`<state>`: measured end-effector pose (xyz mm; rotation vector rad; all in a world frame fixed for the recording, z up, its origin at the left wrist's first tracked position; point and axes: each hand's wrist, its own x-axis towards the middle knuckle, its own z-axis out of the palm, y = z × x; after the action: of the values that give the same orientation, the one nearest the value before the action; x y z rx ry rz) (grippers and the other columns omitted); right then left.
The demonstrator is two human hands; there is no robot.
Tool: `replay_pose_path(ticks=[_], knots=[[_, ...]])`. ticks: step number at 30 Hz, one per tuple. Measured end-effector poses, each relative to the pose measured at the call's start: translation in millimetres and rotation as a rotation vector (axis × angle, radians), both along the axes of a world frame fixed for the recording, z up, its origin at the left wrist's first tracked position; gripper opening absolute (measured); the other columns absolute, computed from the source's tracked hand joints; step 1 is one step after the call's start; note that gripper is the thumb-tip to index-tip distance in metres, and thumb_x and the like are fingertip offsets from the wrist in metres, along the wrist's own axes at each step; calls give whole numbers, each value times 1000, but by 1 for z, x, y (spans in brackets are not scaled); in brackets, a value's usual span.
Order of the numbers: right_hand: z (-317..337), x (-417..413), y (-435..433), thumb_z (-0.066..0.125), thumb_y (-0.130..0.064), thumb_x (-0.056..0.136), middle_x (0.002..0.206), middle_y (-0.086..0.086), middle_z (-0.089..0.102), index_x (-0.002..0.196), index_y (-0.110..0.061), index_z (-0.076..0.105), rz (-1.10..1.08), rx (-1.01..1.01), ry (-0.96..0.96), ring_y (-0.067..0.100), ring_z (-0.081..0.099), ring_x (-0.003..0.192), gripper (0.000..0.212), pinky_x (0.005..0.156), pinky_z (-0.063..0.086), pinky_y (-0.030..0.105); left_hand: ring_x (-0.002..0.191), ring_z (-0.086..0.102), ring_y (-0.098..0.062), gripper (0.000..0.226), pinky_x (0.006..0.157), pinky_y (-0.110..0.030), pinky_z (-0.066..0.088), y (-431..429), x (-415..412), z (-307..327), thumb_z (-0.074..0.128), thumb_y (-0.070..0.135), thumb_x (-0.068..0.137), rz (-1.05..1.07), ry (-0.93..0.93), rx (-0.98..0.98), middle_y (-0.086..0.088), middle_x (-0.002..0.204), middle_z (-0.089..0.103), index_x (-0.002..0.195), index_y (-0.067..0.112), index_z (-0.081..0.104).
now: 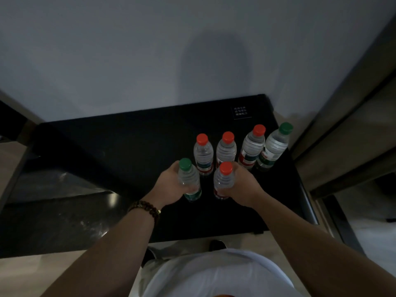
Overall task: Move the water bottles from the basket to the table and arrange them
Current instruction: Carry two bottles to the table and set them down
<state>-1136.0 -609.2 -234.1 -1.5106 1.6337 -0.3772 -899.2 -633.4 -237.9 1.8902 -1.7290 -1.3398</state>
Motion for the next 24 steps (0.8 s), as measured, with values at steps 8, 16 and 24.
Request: replay_pose_path(ticks=[8,16,24], knots=[[-4,1,0,85,-30,76,117,-7,65,125,-31,52,-18,30,13,14,61,110,59,99,52,41,113,59,-2,78,97,-24,45,6,1,-5,92,19,73,-25,-7,39,15,123,62,137,30,50],[-3,-4,-7,86,-41,59,97,-7,69,101,-32,58,54,47,4,15,69,92,52,87,59,48,114,58,-4,83,94,-24,45,9,7,-3,94,16,69,-15,-21,67,13,123,61,138,30,48],[90,-7,-13,88,-40,78,137,-9,52,147,-25,46,98,14,-38,9,49,128,82,110,42,34,120,59,-15,87,105,-40,53,-14,33,45,91,20,75,-244,-307,156,2,141,56,147,30,43]])
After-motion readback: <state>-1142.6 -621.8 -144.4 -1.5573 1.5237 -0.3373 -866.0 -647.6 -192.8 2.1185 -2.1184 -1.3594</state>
